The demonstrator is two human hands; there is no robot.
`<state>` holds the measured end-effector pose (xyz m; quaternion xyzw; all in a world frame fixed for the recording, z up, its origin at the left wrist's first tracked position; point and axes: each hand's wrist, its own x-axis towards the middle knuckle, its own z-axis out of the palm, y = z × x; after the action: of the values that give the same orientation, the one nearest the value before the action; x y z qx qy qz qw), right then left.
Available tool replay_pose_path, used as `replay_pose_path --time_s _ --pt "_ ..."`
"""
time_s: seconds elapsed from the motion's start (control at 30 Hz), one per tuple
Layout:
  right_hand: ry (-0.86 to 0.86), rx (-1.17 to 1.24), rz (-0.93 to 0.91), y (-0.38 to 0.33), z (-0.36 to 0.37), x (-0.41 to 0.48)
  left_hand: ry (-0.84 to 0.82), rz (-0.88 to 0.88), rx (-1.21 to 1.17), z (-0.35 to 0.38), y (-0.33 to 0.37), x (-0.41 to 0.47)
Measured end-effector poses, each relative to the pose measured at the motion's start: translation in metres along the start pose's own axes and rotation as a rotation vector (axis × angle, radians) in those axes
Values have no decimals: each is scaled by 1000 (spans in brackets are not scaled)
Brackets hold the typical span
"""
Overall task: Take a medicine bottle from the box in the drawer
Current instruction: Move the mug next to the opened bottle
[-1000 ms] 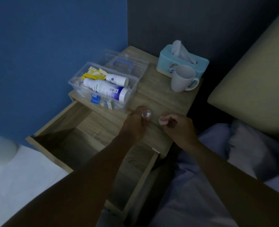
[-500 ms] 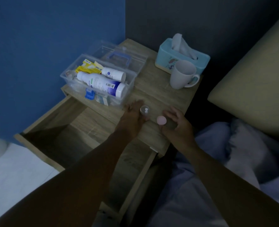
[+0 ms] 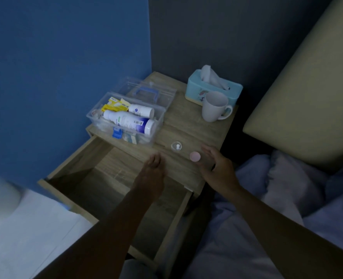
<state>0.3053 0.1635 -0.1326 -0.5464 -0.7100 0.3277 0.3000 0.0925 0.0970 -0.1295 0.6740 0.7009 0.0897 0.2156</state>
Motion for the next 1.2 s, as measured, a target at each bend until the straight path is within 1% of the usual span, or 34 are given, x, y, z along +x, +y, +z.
replay_pose_path --time_s 0.13,0.27,0.33,0.47,0.57,0.67,0.77,0.83,0.97,1.1,1.2 --pt "1 -71 -58 -14 -9 2 -95 -23 20 -11 5 -3" --pt "-30 -108 -44 -27 -22 23 -146 -21 113 -15 10 -6" --pt "-31 -135 -64 -34 -28 41 -159 -26 173 -13 14 -7" --pt "14 -250 -77 -44 -39 90 -131 -30 224 -5 14 -6" --pt "59 -348 8 -45 -41 125 -120 -39 255 0 14 -3" --pt "53 -431 97 -40 -40 150 -81 -41 274 7 12 1" --pt "55 -486 168 -37 -37 168 -23 -25 230 15 7 3" --pt "52 -505 181 -36 -34 175 4 3 174 19 3 4" --pt "74 -551 140 -29 -29 177 19 77 193 19 -3 8" --pt "122 -556 115 -31 -33 179 -35 44 260 19 -4 12" --pt "84 -453 193 -44 -43 186 -62 30 316 18 -2 14"
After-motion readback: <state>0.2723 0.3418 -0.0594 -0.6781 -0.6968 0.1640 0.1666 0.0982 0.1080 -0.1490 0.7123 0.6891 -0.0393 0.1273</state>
